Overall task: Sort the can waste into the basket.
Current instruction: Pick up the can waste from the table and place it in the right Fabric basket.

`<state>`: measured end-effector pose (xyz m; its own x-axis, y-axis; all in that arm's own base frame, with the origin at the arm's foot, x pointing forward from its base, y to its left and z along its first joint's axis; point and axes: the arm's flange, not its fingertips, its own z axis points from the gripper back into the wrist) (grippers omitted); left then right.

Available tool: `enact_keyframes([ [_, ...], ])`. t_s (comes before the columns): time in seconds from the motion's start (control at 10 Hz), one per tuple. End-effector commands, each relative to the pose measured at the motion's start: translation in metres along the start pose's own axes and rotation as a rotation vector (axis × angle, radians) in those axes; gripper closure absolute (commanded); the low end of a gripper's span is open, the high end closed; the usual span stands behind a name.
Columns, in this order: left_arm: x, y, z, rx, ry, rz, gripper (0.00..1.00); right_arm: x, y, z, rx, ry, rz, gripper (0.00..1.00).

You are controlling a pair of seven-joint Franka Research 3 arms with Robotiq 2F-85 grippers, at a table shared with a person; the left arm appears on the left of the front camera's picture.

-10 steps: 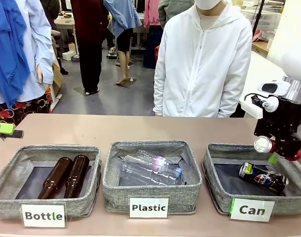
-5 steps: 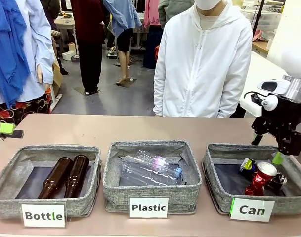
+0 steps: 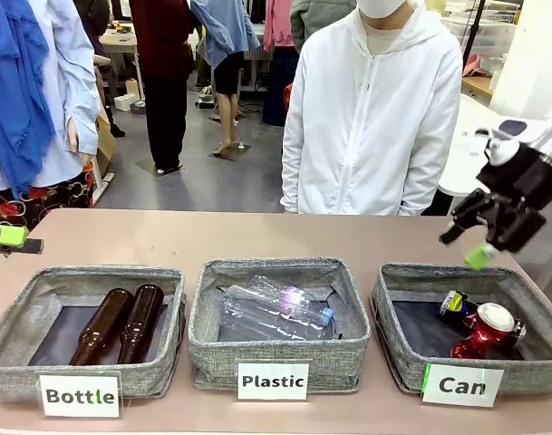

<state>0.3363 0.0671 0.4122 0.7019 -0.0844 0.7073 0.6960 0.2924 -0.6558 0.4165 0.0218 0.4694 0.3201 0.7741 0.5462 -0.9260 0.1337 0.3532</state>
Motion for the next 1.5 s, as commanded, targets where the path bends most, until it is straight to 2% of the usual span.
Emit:
enact_keyframes([
  [0.0,-0.002,-0.002,0.001,-0.006,0.001,-0.01,0.0,0.014,-0.028,0.015,0.109,-0.657,-0.479,0.0],
  [0.1,-0.002,-0.002,0.001,-0.006,0.001,-0.01,0.0,0.013,-0.043,0.016,0.21,-0.722,-0.575,0.0],
  [0.4,-0.002,-0.002,0.001,-0.006,0.001,-0.01,0.0,0.004,-0.093,0.01,0.299,-0.816,-0.823,0.0],
  [0.6,-0.002,-0.002,0.001,-0.006,0.001,-0.01,0.0,-0.002,-0.113,-0.004,0.402,-0.781,-0.885,0.0],
  [0.7,-0.002,-0.002,0.001,-0.006,0.001,-0.01,0.0,-0.002,-0.119,-0.011,0.356,-0.744,-0.866,0.0],
  [0.8,-0.002,-0.002,0.001,-0.006,0.001,-0.01,0.0,-0.017,-0.109,-0.005,0.375,-0.687,-0.817,0.0],
  [1.4,-0.002,-0.002,0.001,-0.006,0.001,-0.01,0.0,-0.017,-0.109,-0.005,0.375,-0.687,-0.817,0.0],
])
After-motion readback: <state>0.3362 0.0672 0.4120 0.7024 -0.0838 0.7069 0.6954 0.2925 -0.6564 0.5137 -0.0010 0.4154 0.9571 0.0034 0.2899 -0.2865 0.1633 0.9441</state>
